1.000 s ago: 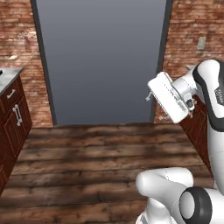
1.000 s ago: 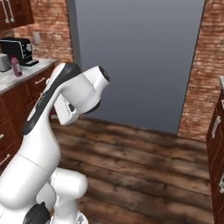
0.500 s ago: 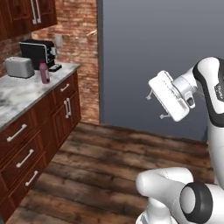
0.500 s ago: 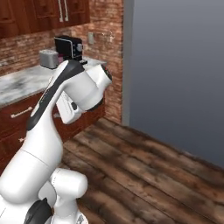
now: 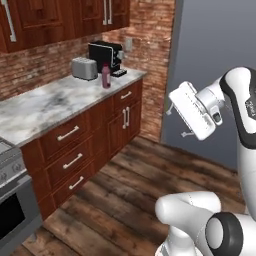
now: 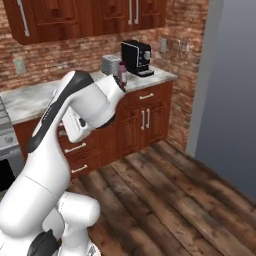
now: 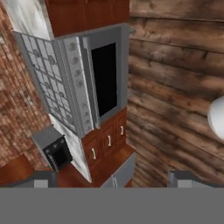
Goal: There is a wine glass and glass cup on the dining counter. Place the wine bottle next to the wine glass and the juice bottle next to the glass cup.
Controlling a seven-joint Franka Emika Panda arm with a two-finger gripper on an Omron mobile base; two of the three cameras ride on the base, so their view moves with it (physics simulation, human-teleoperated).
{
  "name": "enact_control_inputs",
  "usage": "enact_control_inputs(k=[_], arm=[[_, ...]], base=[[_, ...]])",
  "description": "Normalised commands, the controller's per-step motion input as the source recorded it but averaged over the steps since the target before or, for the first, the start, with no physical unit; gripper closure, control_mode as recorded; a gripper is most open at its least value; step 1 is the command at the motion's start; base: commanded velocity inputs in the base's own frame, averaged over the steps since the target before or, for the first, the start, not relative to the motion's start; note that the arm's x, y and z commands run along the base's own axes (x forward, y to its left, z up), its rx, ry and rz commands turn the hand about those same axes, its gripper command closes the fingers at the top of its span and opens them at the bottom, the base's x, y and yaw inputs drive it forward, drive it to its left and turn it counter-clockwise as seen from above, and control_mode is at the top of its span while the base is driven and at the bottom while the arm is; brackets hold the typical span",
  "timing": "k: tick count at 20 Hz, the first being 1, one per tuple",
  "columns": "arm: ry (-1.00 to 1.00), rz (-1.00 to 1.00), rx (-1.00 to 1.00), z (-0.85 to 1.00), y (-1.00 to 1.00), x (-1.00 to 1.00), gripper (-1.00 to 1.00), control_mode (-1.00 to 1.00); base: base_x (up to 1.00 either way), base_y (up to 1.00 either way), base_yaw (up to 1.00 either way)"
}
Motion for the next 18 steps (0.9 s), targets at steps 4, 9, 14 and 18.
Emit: enact_control_inputs(k=[4,9,14,18], arm=[[0.0,0.0,0.0,0.0,0.0,0.0,-1.0,1.0],[0.0,0.0,0.0,0.0,0.0,0.0,-1.0,1.0],[0.0,0.0,0.0,0.0,0.0,0.0,-1.0,1.0],[0.0,0.0,0.0,0.0,0.0,0.0,-1.0,1.0]], base=[[0.39,-0.62,0.38],[0.54,-0.81,0.35],[0.58,-0.89,0.38],[0.6,-0.89,0.4]])
